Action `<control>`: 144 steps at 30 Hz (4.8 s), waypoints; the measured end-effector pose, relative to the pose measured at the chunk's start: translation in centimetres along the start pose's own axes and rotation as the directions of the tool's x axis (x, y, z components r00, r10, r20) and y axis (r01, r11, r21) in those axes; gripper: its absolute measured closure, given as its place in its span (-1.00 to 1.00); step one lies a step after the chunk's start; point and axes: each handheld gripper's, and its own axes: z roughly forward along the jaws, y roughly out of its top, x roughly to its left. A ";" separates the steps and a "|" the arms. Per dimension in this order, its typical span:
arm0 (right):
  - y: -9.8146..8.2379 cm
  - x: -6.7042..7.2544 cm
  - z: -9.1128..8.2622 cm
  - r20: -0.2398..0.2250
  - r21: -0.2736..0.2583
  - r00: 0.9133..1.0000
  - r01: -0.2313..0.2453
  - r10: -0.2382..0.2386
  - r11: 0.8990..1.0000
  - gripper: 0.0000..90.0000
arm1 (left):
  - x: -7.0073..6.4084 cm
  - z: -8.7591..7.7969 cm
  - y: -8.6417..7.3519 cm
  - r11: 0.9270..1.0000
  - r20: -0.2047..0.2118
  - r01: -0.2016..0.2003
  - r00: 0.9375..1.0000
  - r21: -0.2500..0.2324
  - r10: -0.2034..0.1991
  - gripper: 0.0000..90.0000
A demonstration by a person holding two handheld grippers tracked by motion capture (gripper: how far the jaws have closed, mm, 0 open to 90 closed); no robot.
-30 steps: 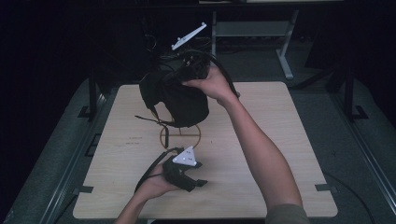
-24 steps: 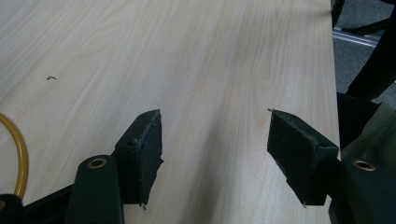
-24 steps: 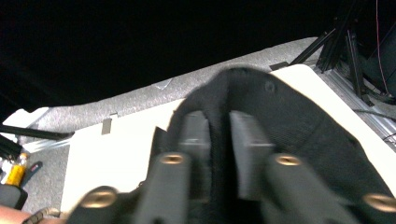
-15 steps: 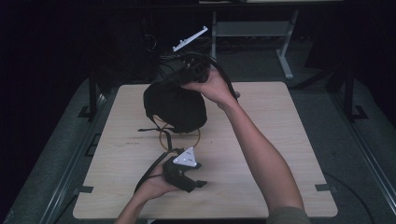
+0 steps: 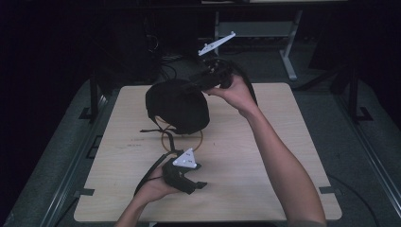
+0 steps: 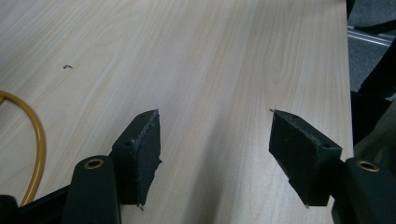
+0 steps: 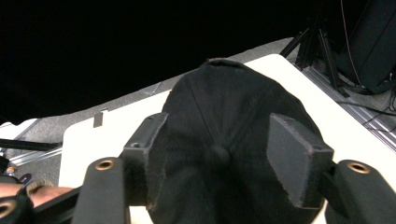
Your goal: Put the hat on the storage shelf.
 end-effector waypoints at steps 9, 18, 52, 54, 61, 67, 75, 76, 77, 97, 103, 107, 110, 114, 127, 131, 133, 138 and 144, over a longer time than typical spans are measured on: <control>-1.8 0.0 -2.2 0.005 -0.005 1.000 -0.024 0.024 1.000 -0.35 | -0.1 0.3 -0.1 1.000 -0.010 0.004 1.000 0.022 -0.004 -0.28; -4.6 -0.6 -4.3 0.036 -0.008 0.998 -0.046 0.047 0.999 -0.39 | 0.1 0.4 -0.4 1.000 -0.014 0.018 1.000 0.015 -0.018 -0.31; -13.6 -2.0 -10.0 0.097 -0.059 0.982 -0.156 0.161 0.986 -0.46 | -0.3 0.9 -0.3 1.000 -0.036 -0.009 0.999 0.025 0.010 -0.37; -14.2 -2.1 -10.3 0.097 -0.063 0.980 -0.166 0.172 0.984 -0.46 | -0.4 0.9 -0.2 1.000 -0.038 -0.010 0.999 0.025 0.011 -0.37; -15.7 -2.1 -10.9 0.108 -0.053 0.977 -0.179 0.184 0.982 -0.47 | -0.4 0.7 -0.2 0.999 -0.043 -0.018 0.999 0.028 0.019 -0.38; -17.1 -2.2 -11.4 0.109 -0.055 0.973 -0.200 0.205 0.978 -0.47 | -0.4 0.7 -0.2 0.999 -0.040 -0.008 0.999 0.032 0.009 -0.37; -18.4 -2.2 -12.0 0.113 -0.057 0.969 -0.213 0.218 0.975 -0.47 | -0.5 0.7 -0.2 1.000 -0.042 -0.002 0.999 0.025 0.003 -0.38; -18.8 -2.2 -12.2 0.117 -0.057 0.968 -0.218 0.223 0.974 -0.48 | -0.5 0.7 -0.2 1.000 -0.044 0.000 0.999 0.023 0.001 -0.38; -18.8 -2.2 -12.2 0.117 -0.057 0.968 -0.218 0.223 0.974 -0.48 | -0.5 0.6 -0.2 1.000 -0.042 -0.007 0.999 0.031 0.008 -0.38; -24.2 -2.0 -13.1 0.135 -0.034 0.952 -0.271 0.273 0.962 -0.50 | -0.2 0.3 -0.4 1.000 -0.053 0.023 0.998 0.005 -0.023 -0.38; -25.8 -1.6 -13.2 0.101 -0.060 0.946 -0.302 0.307 0.951 -0.50 | 0.0 0.3 -0.5 1.000 -0.061 0.019 0.998 0.011 -0.018 -0.38; -26.5 -1.3 -13.0 0.101 -0.059 0.946 -0.302 0.307 0.952 -0.51 | -0.1 0.3 -0.5 1.000 -0.060 0.027 0.998 0.014 -0.027 -0.40; -27.1 -1.2 -12.8 0.100 -0.061 0.944 -0.308 0.313 0.949 -0.51 | -0.1 0.4 -0.6 0.999 -0.061 0.035 0.998 0.007 -0.035 -0.40; -28.0 -0.9 -12.7 0.107 -0.056 0.943 -0.312 0.316 0.949 -0.51 | -0.1 0.4 -0.6 0.999 -0.062 0.033 0.998 0.008 -0.032 -0.40; -31.5 0.4 -13.1 0.144 -0.062 0.927 -0.342 0.347 0.938 -0.51 | -0.3 0.9 -0.6 1.000 -0.063 0.013 0.998 0.022 -0.011 -0.41; -32.4 0.6 -13.3 0.151 -0.063 0.922 -0.351 0.356 0.934 -0.51 | -0.4 0.9 -0.6 1.000 -0.065 0.012 0.998 0.019 -0.011 -0.41; -32.9 0.7 -13.4 0.151 -0.072 0.922 -0.349 0.356 0.934 -0.51 | -0.4 0.9 -0.6 1.000 -0.068 0.007 0.998 0.021 -0.006 -0.41; -33.9 1.4 -13.5 0.160 -0.073 0.919 -0.353 0.360 0.933 -0.51 | -0.5 1.1 -0.6 1.000 -0.070 0.008 0.997 0.026 -0.007 -0.42; -35.3 2.4 -13.4 0.163 -0.082 0.912 -0.367 0.376 0.927 -0.51 | -0.6 1.2 -0.7 1.000 -0.068 0.014 0.998 0.021 -0.013 -0.41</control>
